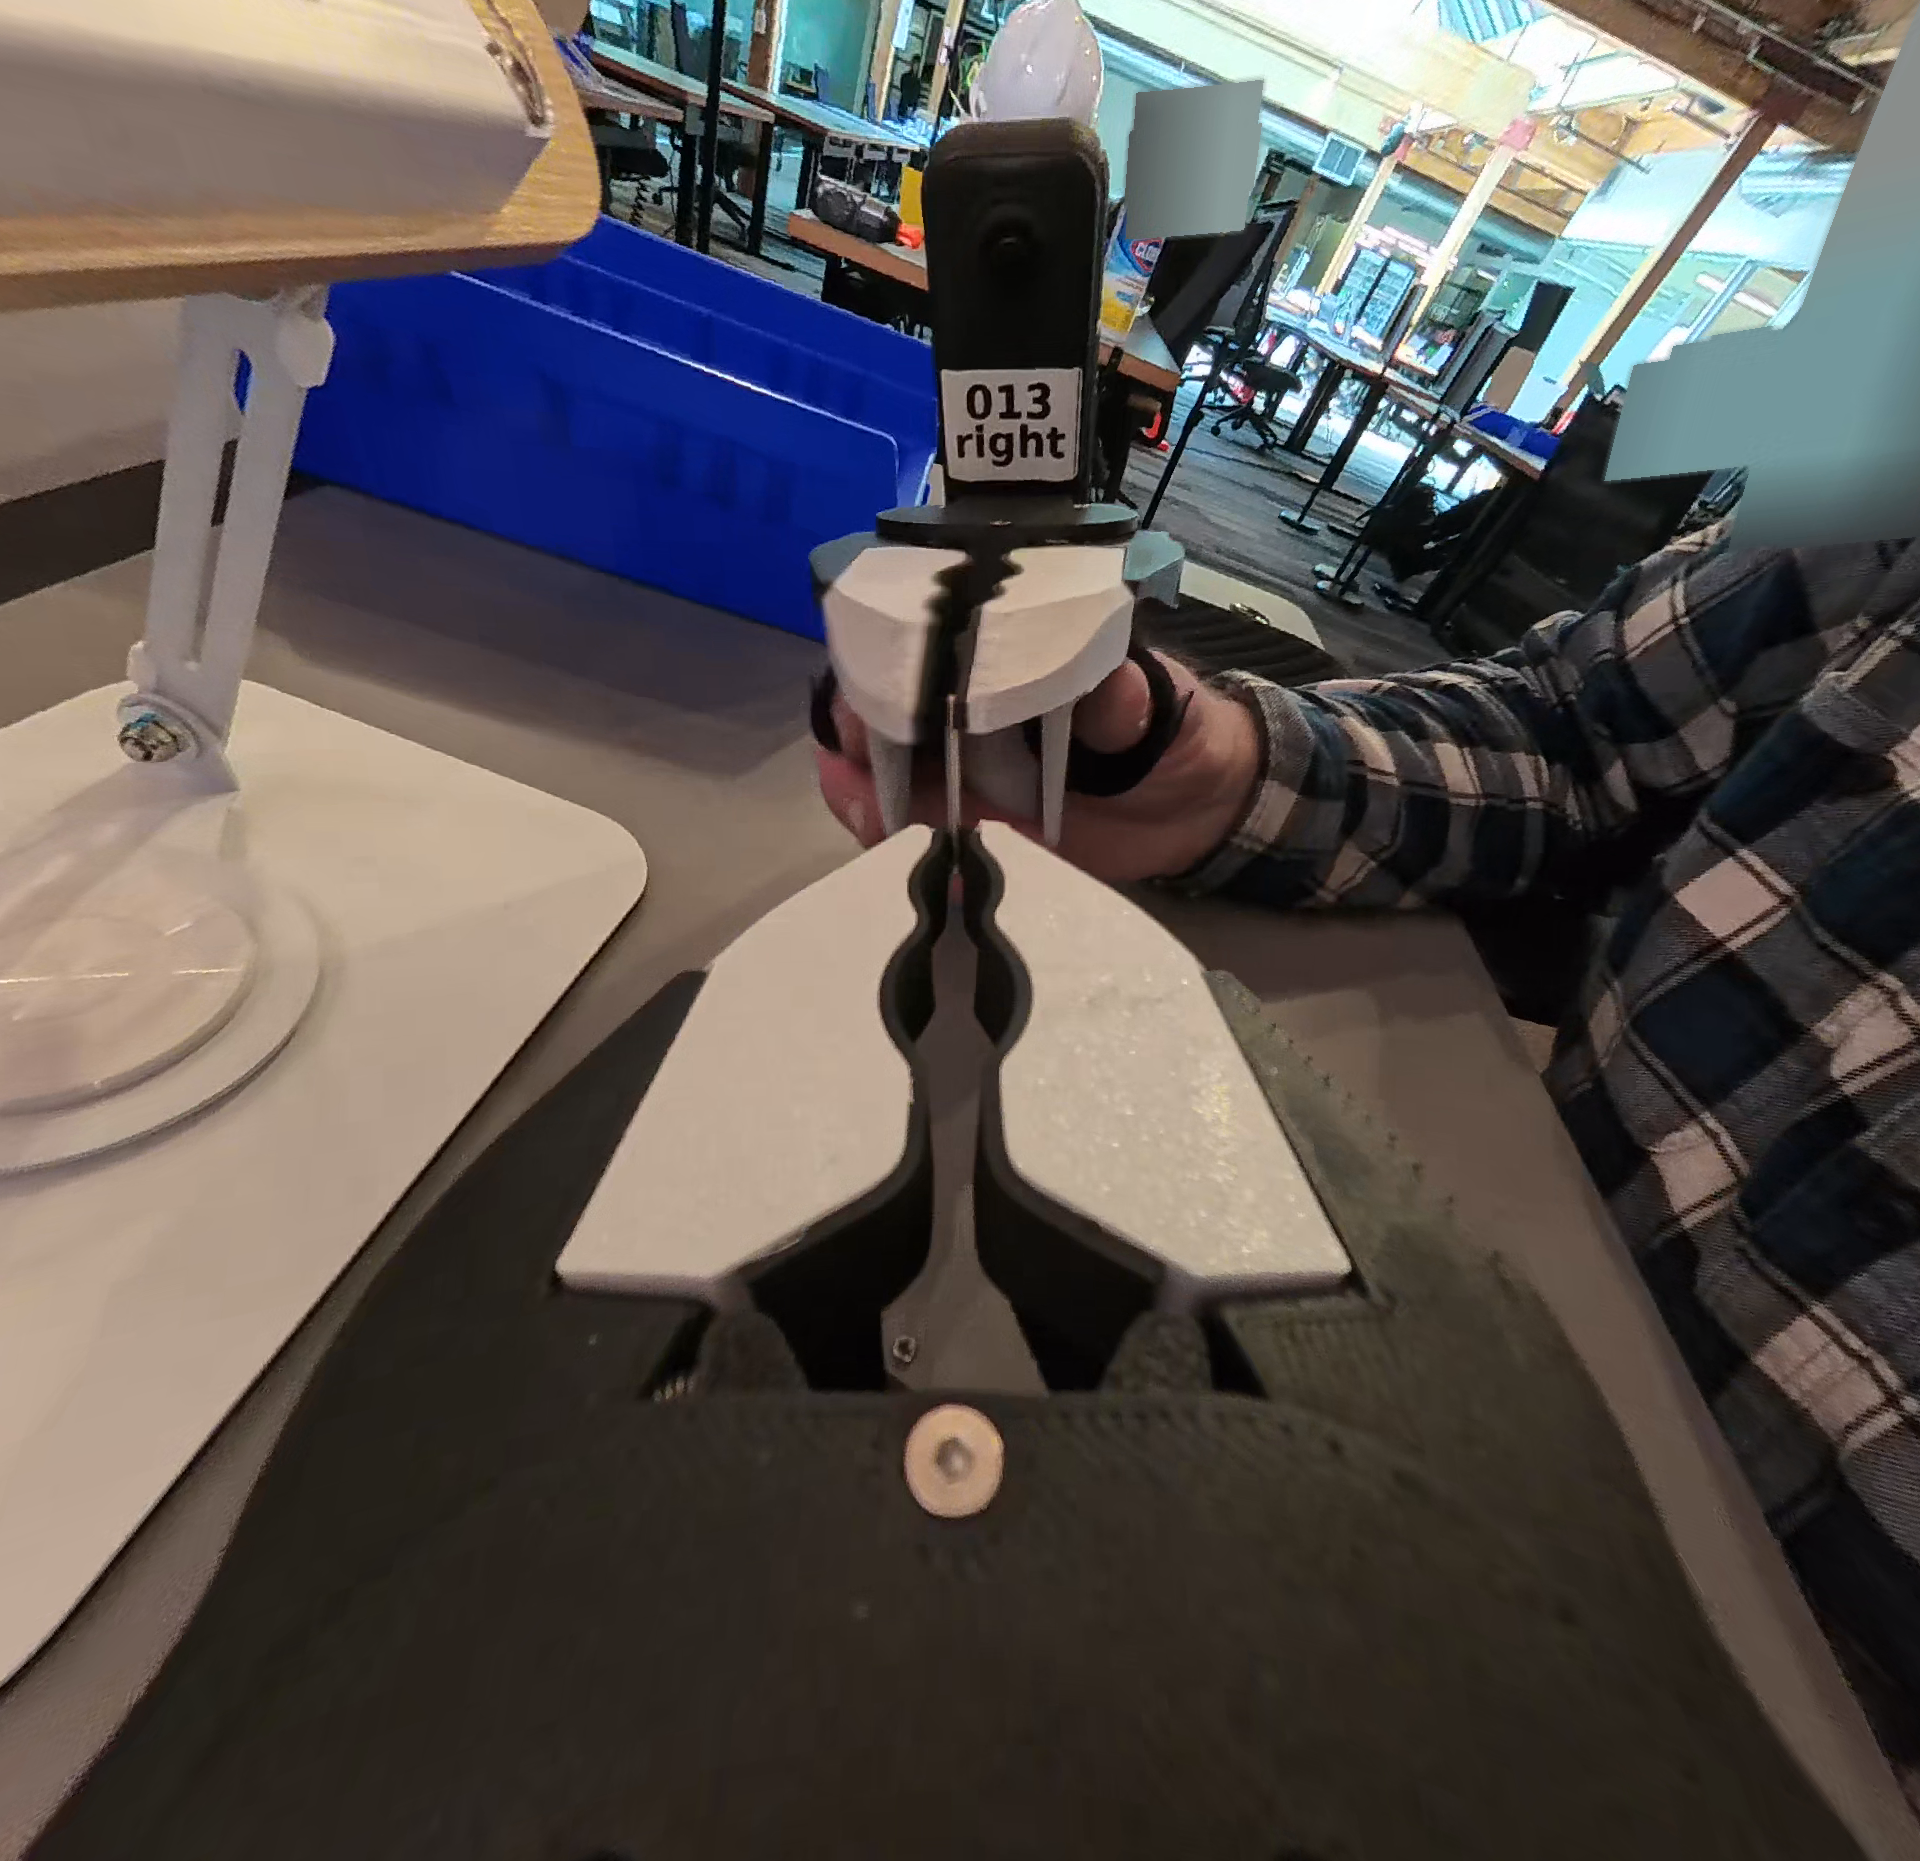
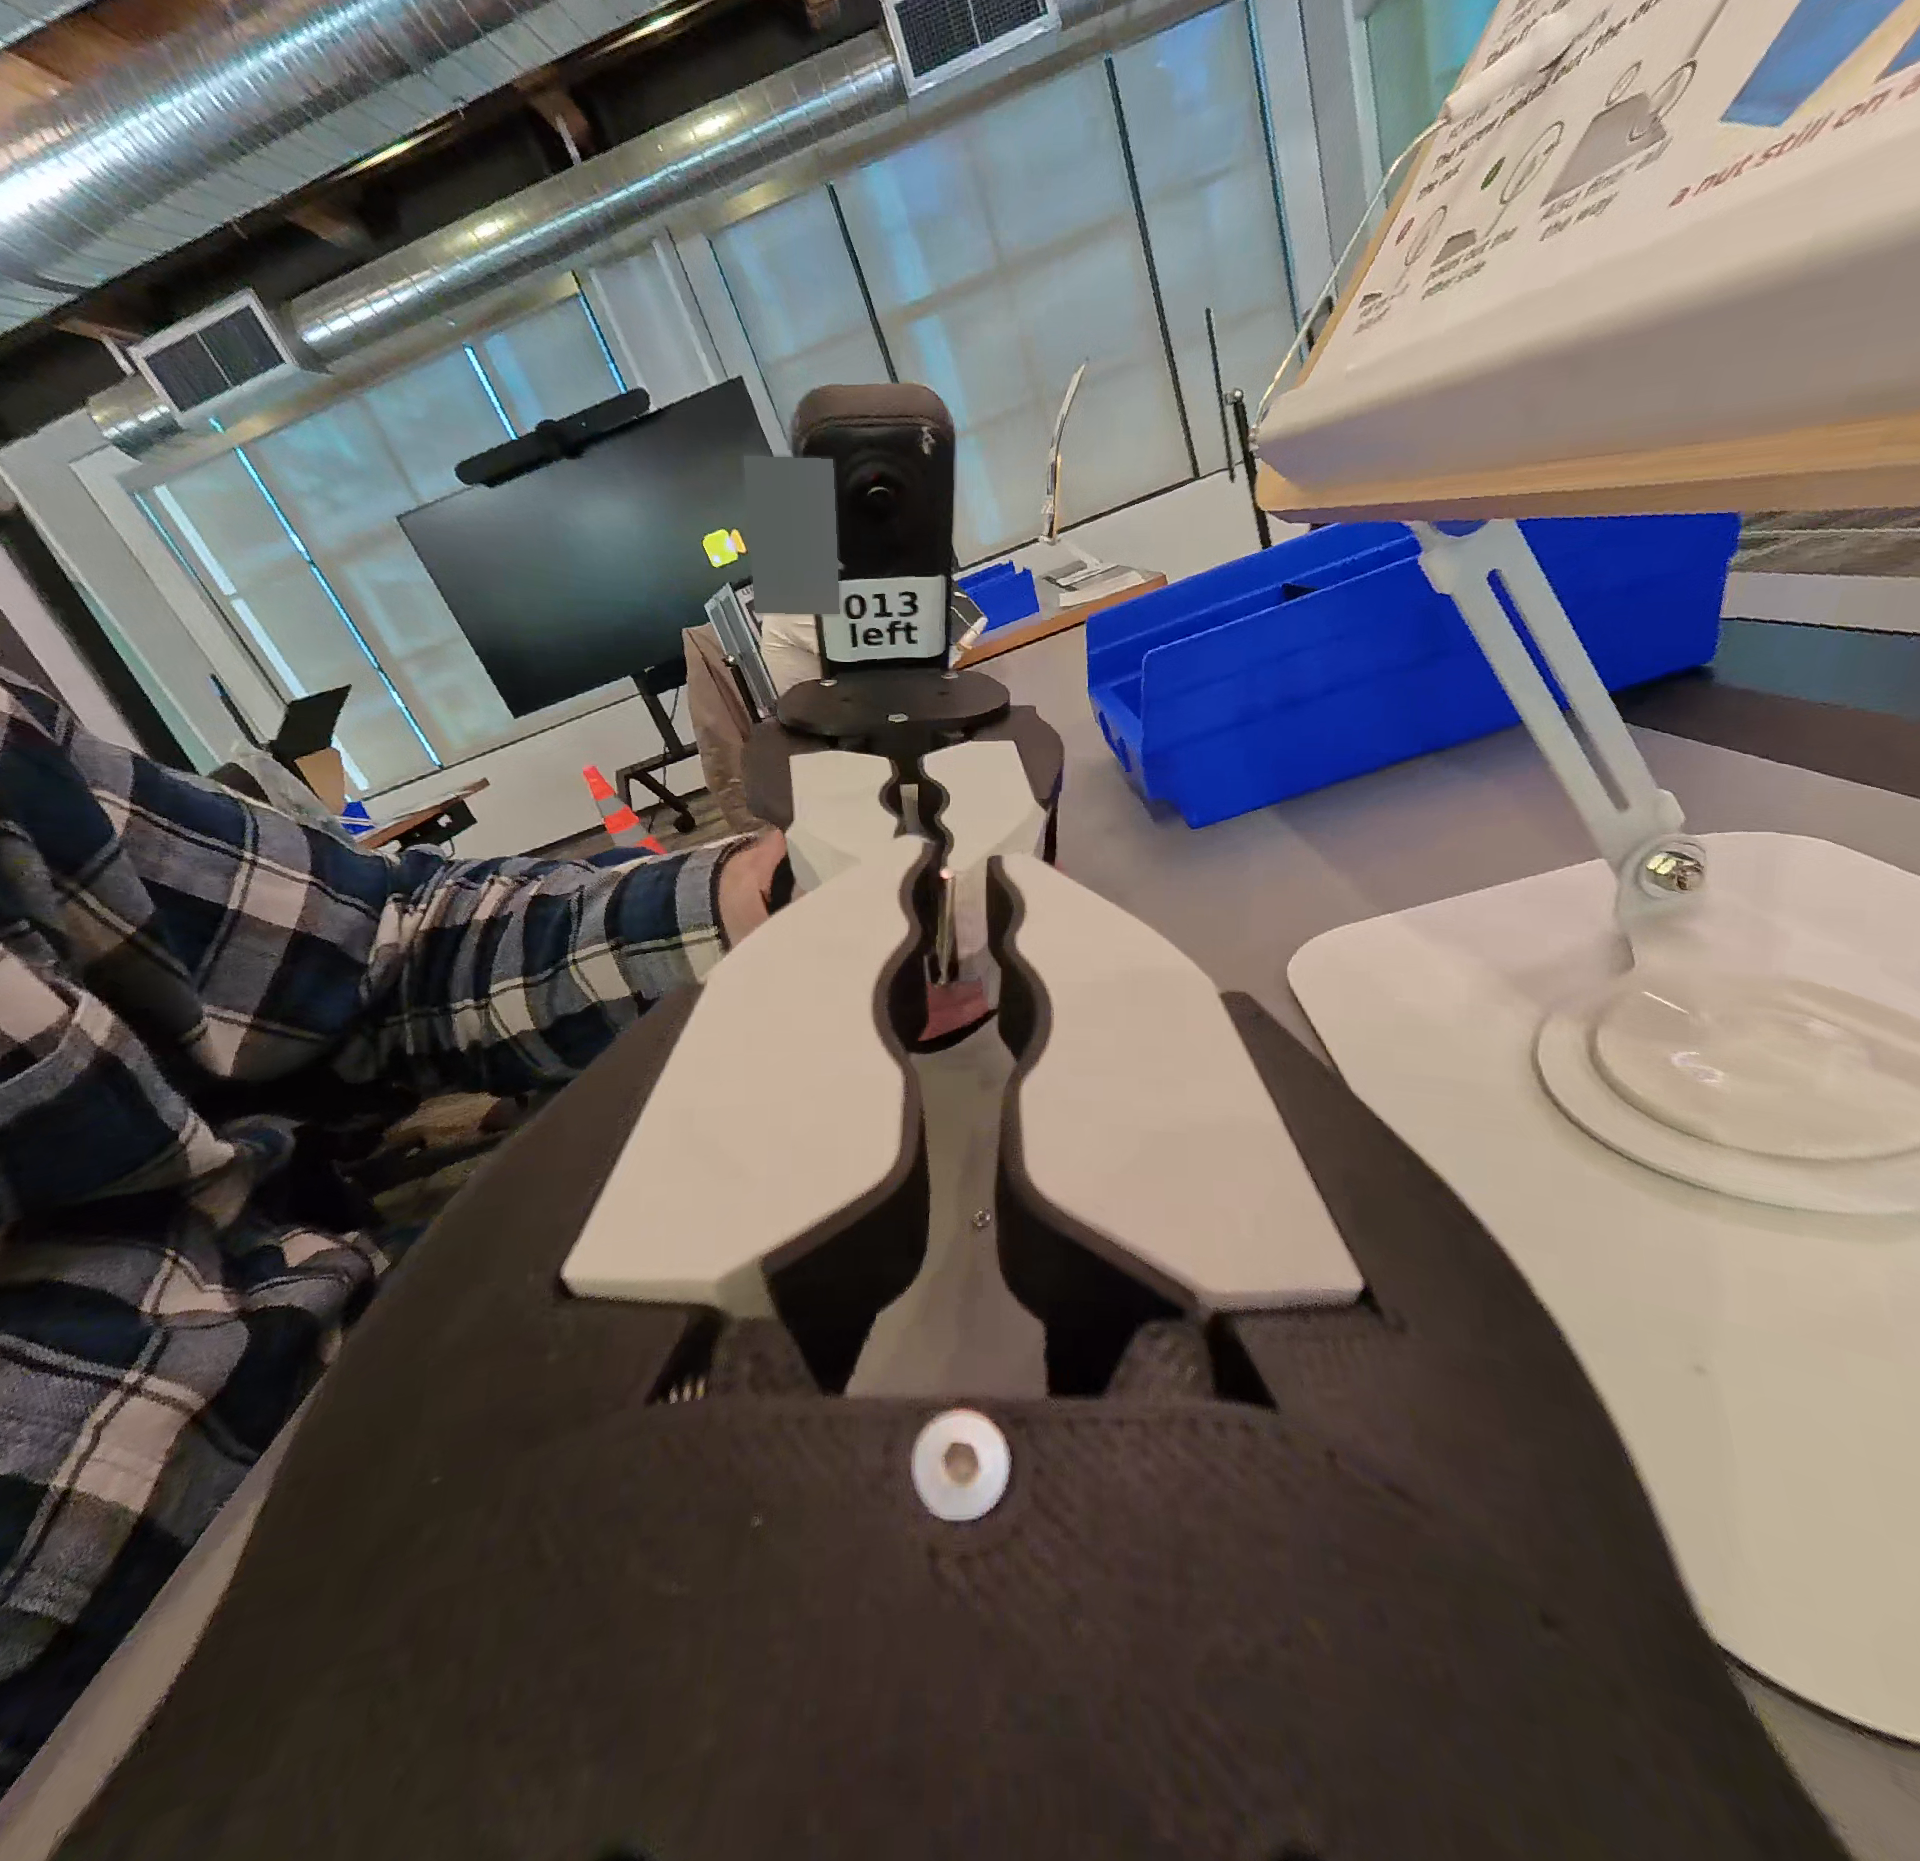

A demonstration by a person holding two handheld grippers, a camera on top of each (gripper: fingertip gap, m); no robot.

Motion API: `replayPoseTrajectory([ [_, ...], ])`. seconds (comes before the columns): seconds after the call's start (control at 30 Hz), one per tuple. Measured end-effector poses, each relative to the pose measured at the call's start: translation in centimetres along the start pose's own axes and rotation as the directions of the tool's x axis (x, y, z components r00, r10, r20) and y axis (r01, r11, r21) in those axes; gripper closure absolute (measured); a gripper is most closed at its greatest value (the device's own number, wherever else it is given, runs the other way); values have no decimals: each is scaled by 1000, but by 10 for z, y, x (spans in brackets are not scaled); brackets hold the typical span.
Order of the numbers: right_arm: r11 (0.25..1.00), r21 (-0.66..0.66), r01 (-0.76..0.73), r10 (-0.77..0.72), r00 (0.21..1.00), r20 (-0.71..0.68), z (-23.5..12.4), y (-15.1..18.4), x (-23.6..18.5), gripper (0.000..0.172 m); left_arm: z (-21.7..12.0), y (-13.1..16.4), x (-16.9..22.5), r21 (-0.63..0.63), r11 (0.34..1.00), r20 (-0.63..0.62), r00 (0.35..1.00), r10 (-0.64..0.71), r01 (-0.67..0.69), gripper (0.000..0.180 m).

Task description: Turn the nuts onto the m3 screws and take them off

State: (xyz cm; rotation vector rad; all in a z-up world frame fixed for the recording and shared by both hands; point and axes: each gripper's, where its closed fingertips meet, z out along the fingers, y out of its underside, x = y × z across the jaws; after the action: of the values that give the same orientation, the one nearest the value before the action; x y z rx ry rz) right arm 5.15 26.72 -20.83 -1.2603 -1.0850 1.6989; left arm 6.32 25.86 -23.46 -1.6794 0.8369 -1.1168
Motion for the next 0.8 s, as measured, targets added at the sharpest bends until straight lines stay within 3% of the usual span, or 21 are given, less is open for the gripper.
replayPoseTrajectory([
  [0.27, 998, -52, 40, -40, 999, 0, 0, 2, -4, 169, 1, 2, 2, -7, 1000, -39, 999, -14, 13, 178],
  [0.37, 995, -80, 64, -64, 998, -1, 1, 4, -5, 169, 0, 5, -5, -42, 999, -1, 1000, 12, -12, 160],
  [0.53, 981, -143, 128, -132, 991, -15, 4, 9, -7, 169, 6, 13, -3, -129, 988, 10, 996, 84, -82, 155],
  [0.67, 969, -192, 155, -162, 987, -21, 3, 13, -7, 169, 9, 18, 1, -155, 983, -14, 995, 100, -101, 172],
  [0.8, 957, -229, 178, -189, 982, -27, 3, 15, -6, 170, 10, 21, 1, -165, 981, -21, 995, 95, -97, 175],
])
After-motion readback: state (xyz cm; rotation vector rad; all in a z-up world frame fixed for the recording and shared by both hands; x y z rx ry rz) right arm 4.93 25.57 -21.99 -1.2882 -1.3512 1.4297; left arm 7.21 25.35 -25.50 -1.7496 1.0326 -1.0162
